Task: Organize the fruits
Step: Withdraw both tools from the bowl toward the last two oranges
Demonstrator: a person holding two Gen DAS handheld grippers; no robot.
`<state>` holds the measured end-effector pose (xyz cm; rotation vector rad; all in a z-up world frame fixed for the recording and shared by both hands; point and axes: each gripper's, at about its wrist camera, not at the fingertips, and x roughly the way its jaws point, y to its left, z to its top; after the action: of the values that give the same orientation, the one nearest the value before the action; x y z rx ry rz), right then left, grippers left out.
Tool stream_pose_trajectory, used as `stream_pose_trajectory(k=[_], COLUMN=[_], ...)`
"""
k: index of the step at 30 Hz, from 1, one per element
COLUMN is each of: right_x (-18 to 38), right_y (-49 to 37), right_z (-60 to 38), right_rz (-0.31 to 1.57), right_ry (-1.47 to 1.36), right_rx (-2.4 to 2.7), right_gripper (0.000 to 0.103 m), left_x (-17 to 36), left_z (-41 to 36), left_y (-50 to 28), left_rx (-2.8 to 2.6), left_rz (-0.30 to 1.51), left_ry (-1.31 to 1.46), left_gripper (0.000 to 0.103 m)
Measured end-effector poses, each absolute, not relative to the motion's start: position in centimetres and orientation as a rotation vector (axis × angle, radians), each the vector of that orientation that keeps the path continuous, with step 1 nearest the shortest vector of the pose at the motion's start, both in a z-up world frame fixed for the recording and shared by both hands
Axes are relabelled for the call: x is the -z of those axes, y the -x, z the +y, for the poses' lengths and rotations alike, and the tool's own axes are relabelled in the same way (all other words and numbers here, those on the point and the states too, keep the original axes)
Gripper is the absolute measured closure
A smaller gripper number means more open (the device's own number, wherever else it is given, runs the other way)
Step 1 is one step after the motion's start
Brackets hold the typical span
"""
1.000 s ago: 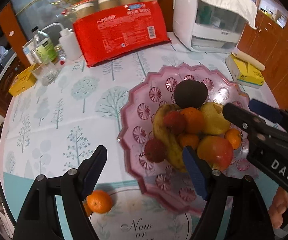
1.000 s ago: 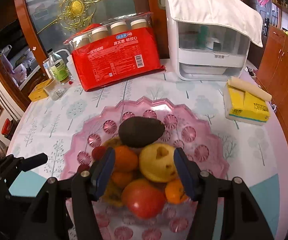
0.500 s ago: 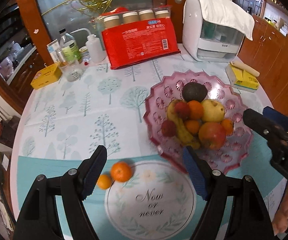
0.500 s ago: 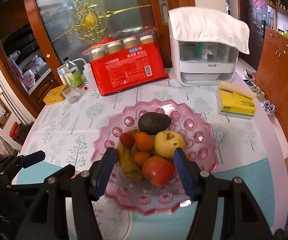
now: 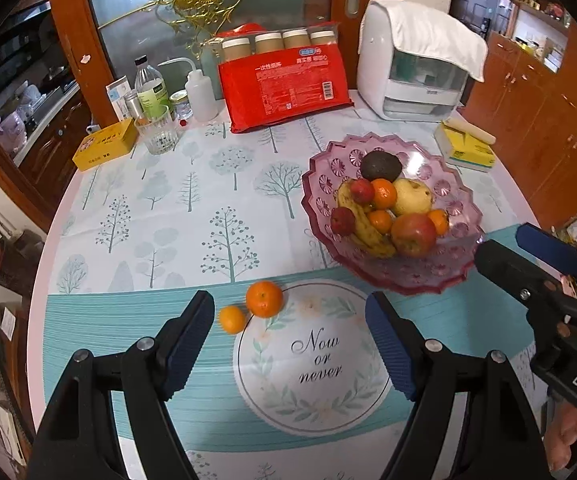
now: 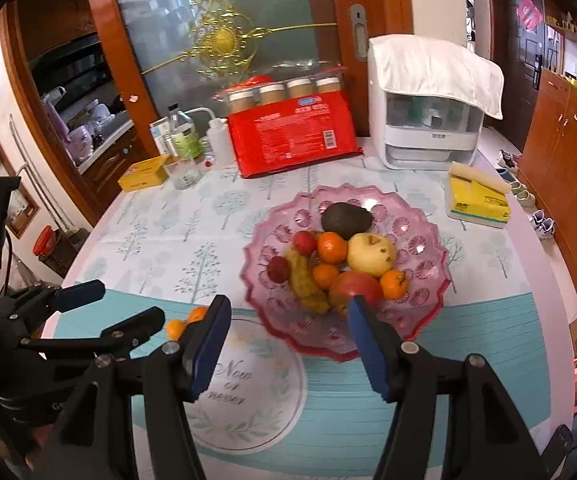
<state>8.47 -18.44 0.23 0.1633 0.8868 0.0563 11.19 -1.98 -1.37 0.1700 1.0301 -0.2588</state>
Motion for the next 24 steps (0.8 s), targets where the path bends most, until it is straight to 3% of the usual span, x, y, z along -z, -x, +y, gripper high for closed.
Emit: stream_pose_trajectory(k=[14, 24], right_x=[0.1, 2.5], right_y=[-6.4, -7.0], right_z=[-13.7, -10.6], right_rz=[0.887, 0.925], right_ry=[-0.176, -0.204], right_rx=[-0.05, -0.012], right_gripper=[0.041, 0.042], left_x=[1.4, 4.6], left_z=[4.2, 8.3], left_y=[-10.0, -10.8], left_rx=[0.262, 0.259], left_rz=[1.018, 1.072], left_ry=[-0.144, -0.148], left_gripper=[0.026, 0.026])
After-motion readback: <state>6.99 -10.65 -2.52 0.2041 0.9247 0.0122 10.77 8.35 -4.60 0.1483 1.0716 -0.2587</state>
